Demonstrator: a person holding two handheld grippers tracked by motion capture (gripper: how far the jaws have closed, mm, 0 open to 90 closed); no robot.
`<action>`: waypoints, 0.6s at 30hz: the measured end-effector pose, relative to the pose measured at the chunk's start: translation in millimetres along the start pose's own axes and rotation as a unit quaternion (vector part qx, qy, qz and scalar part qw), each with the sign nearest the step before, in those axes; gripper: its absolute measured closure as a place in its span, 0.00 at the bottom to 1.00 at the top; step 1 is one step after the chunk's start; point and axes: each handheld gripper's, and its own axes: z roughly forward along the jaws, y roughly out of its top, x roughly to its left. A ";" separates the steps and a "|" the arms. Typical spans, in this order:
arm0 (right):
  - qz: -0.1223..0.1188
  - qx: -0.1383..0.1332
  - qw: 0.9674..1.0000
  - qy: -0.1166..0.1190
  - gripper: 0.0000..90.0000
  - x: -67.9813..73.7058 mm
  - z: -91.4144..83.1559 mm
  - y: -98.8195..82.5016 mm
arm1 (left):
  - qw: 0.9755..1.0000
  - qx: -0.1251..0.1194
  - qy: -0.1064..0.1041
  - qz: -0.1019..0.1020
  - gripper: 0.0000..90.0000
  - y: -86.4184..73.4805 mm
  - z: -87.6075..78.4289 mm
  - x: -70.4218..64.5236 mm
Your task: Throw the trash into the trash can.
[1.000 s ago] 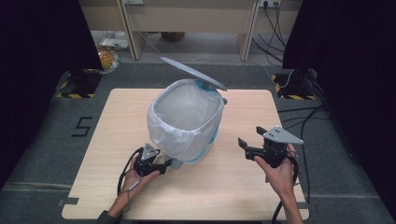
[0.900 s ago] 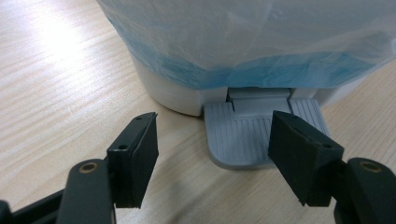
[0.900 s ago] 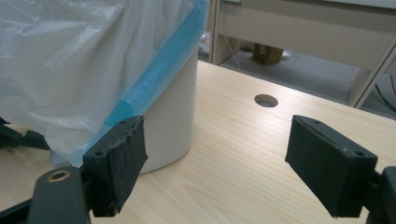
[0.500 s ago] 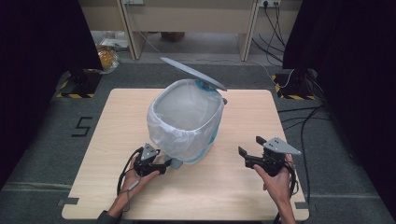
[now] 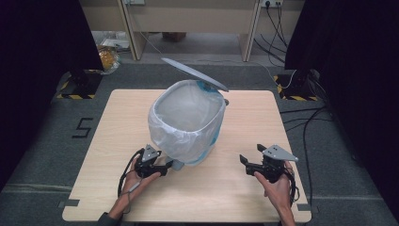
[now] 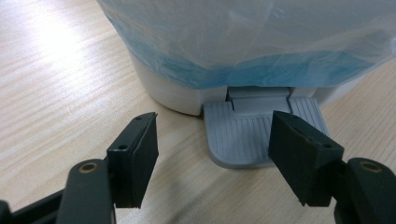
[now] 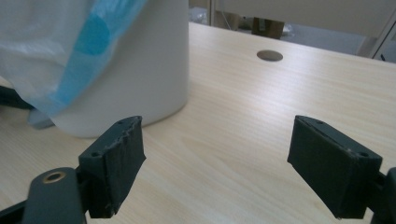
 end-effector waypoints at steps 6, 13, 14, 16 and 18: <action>0.004 0.017 1.000 -0.003 0.19 -2.4 2.6 -11.8 | 1.000 0.001 -0.002 -0.001 0.36 0.1 0.2 0.6; 0.011 0.033 0.999 -0.001 0.19 -4.1 5.0 -25.1 | 1.000 0.002 -0.004 -0.003 0.36 0.2 0.2 1.2; 0.011 0.033 0.999 -0.001 0.19 -4.1 5.0 -25.1 | 1.000 0.002 -0.004 -0.003 0.36 0.2 0.2 1.2; 0.012 0.040 0.999 0.000 0.19 -3.5 6.5 -29.3 | 1.000 0.004 -0.005 -0.002 0.36 0.2 0.1 1.7; 0.011 0.051 0.999 0.001 0.19 -1.5 7.8 -34.9 | 1.000 0.002 -0.004 -0.003 0.35 0.2 0.2 1.3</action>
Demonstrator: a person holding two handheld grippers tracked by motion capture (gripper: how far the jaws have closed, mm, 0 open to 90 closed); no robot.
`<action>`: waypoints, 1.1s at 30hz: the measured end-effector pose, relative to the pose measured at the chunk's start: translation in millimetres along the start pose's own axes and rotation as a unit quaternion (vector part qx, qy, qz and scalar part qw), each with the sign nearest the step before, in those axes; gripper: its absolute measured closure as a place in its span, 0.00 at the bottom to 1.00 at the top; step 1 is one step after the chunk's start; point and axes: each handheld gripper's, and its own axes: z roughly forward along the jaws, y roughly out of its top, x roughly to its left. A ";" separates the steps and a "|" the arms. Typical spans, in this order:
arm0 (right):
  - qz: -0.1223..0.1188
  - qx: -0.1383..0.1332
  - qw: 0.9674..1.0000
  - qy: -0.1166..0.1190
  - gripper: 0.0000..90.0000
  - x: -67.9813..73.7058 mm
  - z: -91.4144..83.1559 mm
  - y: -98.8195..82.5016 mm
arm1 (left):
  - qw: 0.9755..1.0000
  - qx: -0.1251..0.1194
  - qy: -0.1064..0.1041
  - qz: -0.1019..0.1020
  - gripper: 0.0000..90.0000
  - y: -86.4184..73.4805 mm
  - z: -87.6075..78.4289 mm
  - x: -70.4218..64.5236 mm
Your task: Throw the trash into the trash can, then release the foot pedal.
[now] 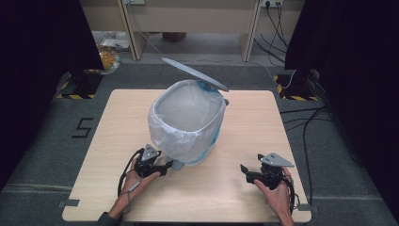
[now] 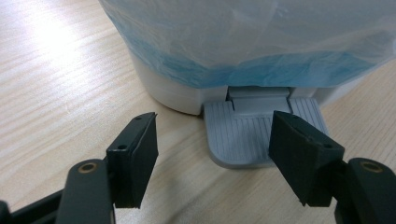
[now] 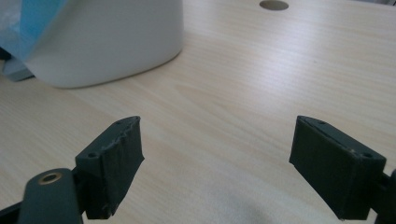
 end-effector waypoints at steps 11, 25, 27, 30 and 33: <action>-0.011 0.036 0.999 0.002 0.19 5.8 3.0 -13.6 | 1.000 0.001 -0.001 0.000 0.36 0.0 -0.1 0.3; -0.020 0.067 0.997 -0.006 0.19 9.1 2.2 -22.1 | 1.000 0.000 0.000 0.001 0.36 -0.1 -0.1 -0.2; -0.020 0.073 0.997 -0.006 0.19 8.7 3.4 -23.8 | 1.000 -0.001 0.001 0.001 0.36 -0.1 -0.1 -0.3; -0.023 0.083 0.996 -0.007 0.19 7.9 5.1 -25.5 | 1.000 0.000 0.000 0.000 0.36 -0.1 -0.1 -0.1; -0.018 0.098 0.995 -0.011 0.17 6.8 7.5 -26.9 | 1.000 -0.001 0.002 0.001 0.36 -0.2 -0.1 -0.5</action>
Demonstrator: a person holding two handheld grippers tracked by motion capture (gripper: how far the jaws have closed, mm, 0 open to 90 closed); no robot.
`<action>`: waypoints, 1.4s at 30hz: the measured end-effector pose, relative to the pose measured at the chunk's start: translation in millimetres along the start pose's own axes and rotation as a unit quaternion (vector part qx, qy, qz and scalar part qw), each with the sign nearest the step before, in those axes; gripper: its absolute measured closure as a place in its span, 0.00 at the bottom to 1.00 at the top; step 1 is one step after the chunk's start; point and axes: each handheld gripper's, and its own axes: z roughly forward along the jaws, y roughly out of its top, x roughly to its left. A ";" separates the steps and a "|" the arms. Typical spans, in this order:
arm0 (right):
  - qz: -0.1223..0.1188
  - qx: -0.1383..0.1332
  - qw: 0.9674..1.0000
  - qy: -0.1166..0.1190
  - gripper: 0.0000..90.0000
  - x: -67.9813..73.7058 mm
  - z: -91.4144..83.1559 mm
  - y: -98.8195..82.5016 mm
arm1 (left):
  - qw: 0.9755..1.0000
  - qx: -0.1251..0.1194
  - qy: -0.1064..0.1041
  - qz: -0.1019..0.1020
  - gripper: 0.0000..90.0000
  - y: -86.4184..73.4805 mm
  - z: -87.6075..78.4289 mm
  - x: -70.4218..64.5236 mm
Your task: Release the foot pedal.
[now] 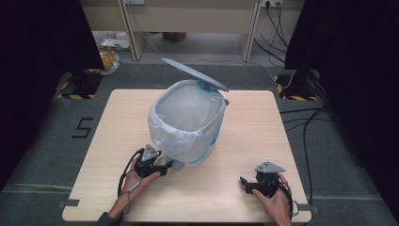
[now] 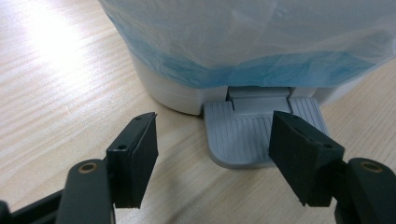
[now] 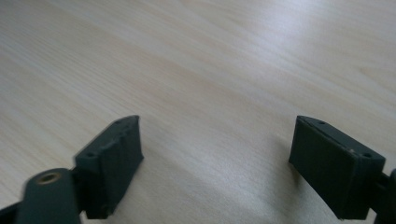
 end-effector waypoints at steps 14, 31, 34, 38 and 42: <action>0.008 0.004 1.000 0.002 0.16 -0.1 0.2 -0.2 | 1.000 -0.001 -0.005 -0.005 0.35 -0.4 -1.2 1.6; 0.007 0.003 1.000 0.002 0.16 -0.4 0.8 0.1 | 1.000 -0.007 -0.003 -0.013 0.33 0.1 -4.9 2.0; 0.007 0.003 1.000 0.002 0.16 -0.3 0.8 0.1 | 1.000 -0.007 -0.005 -0.014 0.32 0.4 -5.1 2.9; 0.007 0.004 1.000 0.002 0.16 -0.3 0.7 0.1 | 1.000 -0.011 -0.009 -0.019 0.32 0.7 -5.8 3.8; 0.007 0.004 1.000 0.002 0.16 -0.4 0.7 0.1 | 0.999 -0.021 -0.012 -0.024 0.32 1.4 -8.0 5.1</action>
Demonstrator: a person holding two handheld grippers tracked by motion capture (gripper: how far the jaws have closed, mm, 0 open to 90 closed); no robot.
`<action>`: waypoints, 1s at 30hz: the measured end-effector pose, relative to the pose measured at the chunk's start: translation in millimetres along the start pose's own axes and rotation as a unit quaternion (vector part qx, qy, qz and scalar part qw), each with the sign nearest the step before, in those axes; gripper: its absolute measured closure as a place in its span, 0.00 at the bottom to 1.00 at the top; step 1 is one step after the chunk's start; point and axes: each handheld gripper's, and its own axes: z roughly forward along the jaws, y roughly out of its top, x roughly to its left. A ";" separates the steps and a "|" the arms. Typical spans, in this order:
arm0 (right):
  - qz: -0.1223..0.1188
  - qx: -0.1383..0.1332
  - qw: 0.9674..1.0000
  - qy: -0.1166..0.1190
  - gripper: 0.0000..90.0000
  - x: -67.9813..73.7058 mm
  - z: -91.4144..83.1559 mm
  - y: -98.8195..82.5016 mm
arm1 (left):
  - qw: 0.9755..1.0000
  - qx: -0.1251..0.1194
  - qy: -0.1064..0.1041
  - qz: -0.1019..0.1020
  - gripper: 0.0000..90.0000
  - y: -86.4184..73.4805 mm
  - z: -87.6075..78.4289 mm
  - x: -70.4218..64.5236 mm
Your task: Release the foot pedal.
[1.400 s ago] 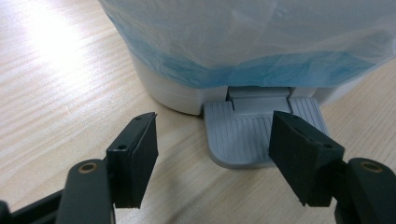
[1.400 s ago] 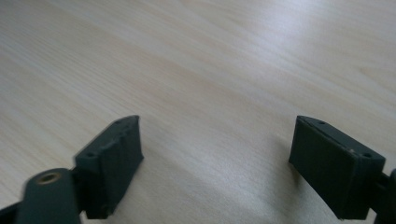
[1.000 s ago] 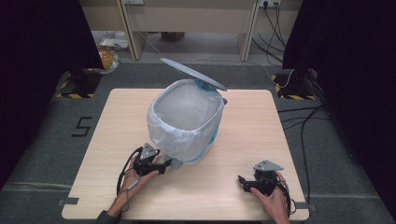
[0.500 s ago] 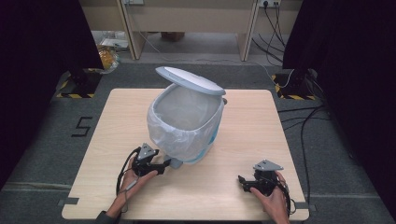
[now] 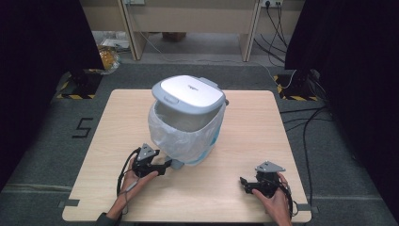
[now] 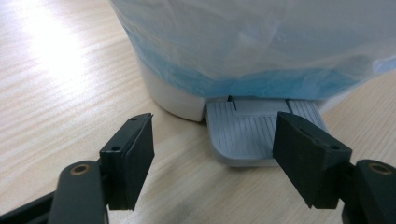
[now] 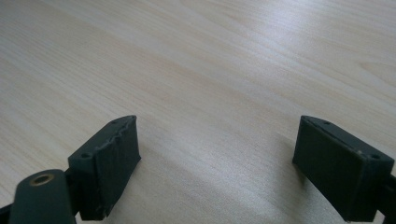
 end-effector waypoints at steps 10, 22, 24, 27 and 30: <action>0.000 -0.001 1.000 0.000 0.16 -0.1 0.1 0.1 | 1.000 0.001 -0.011 0.000 0.30 6.3 -4.7 -1.9; -0.001 0.000 1.000 0.000 0.15 -0.4 0.3 0.2 | 1.000 -0.008 -0.022 -0.015 0.29 9.4 -17.6 1.3; -0.001 0.000 1.000 0.000 0.15 -0.4 0.3 0.2 | 0.999 -0.006 -0.027 -0.015 0.29 9.5 -18.7 0.1; -0.002 0.000 1.000 0.000 0.15 -0.5 0.3 0.2 | 0.999 -0.006 -0.033 -0.013 0.29 10.2 -20.6 -3.8; -0.002 0.000 1.000 0.001 0.15 -0.5 0.3 0.3 | 0.999 -0.007 -0.037 -0.010 0.29 10.7 -22.5 -7.3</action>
